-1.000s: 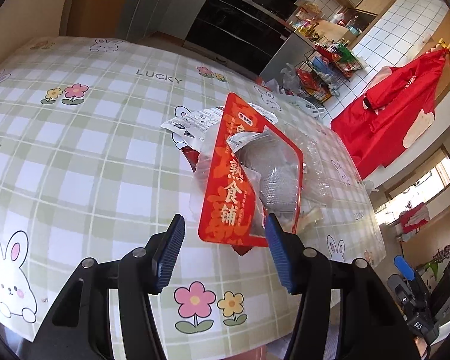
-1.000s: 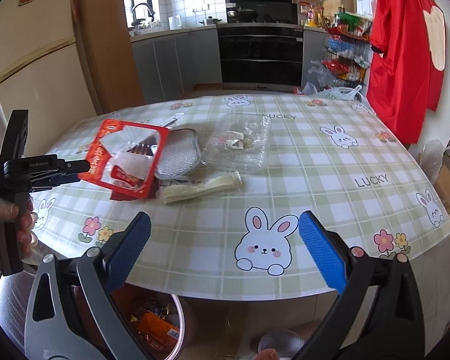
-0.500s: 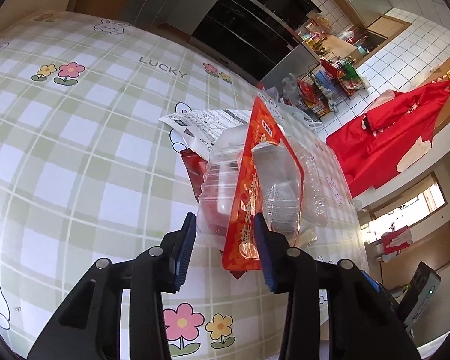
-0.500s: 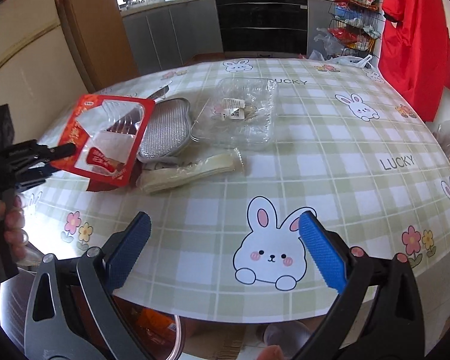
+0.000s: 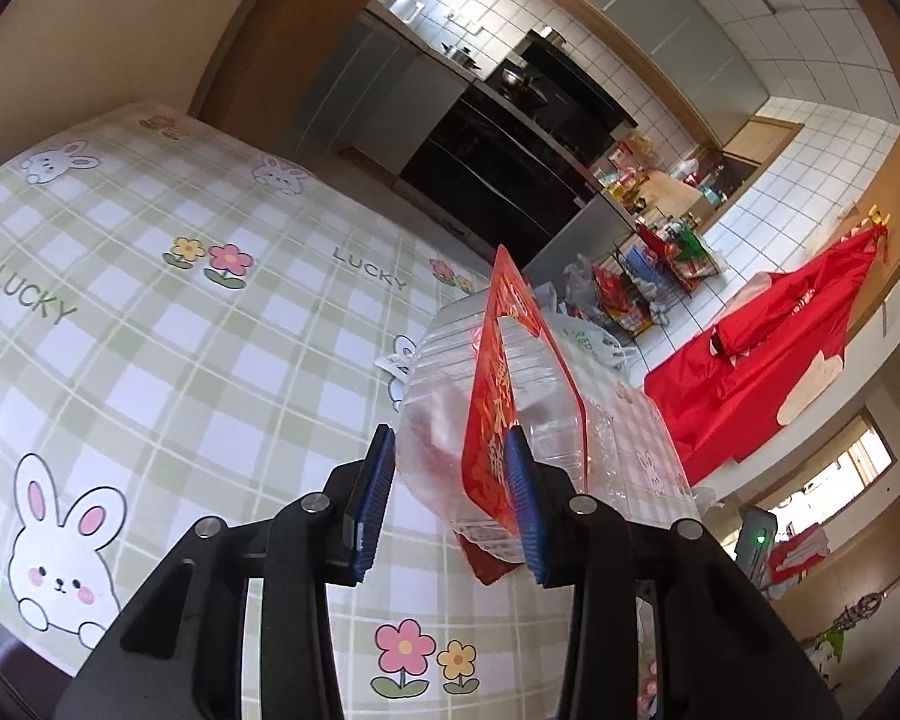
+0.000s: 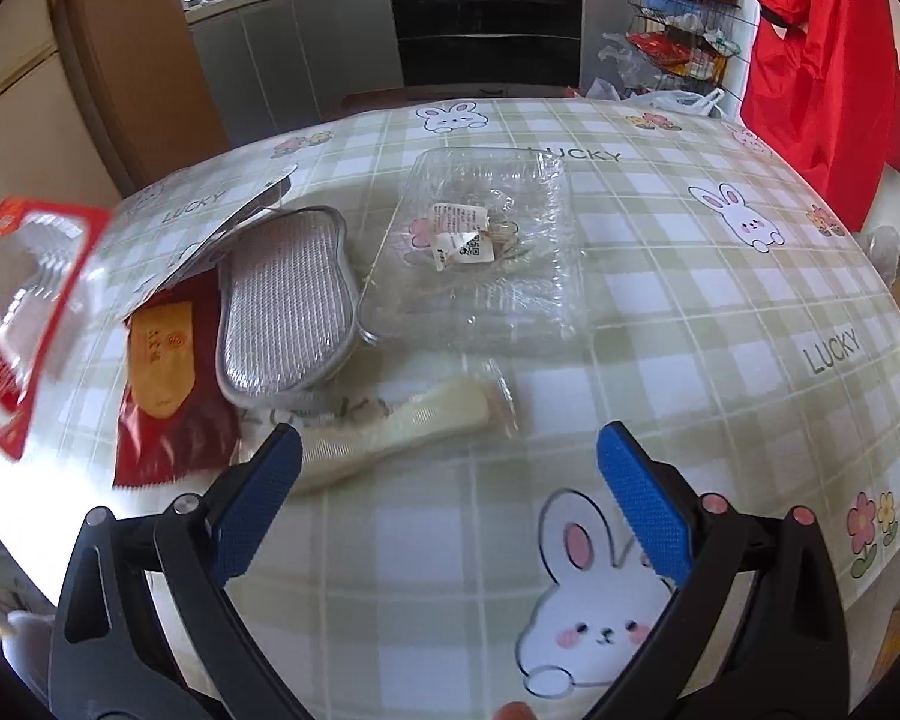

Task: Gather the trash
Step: 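Lift the plastic tray with the left tool while the right tool grasps the white wrapped stick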

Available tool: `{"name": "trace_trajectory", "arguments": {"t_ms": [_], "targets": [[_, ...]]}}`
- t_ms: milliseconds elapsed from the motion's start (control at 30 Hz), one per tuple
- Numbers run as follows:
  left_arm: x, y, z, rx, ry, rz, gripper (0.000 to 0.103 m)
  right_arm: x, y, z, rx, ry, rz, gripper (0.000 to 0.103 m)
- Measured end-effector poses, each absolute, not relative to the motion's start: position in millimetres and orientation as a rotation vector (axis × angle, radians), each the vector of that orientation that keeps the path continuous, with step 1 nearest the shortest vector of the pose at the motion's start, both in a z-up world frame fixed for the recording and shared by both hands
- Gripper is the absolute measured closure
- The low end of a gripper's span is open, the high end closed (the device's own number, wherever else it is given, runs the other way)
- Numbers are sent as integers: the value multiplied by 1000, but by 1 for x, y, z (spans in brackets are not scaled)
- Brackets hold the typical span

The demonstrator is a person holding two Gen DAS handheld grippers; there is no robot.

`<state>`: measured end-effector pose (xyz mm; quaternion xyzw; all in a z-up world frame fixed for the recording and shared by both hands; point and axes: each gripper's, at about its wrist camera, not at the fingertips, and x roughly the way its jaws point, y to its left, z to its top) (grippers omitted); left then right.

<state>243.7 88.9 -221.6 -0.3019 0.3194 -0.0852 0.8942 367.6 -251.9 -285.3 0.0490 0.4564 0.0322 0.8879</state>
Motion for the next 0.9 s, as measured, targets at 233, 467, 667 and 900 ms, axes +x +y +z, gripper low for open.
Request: {"name": "trace_trajectory", "arguments": {"t_ms": [233,467,667,900], "targets": [[217,114,-223,-649,648,-100,67,390,-211,-305,-7,1018,43,6],[208,122,-226,-670,645,-93,67,374,-210,-313,-62,1056,55,6],[205,119,-232,-685,658,-111,67,359,-236,-318,-23,1101,66,7],[199,113,-236,-684,678,-123,67,353,-248,-313,-11,1107,89,30]]}}
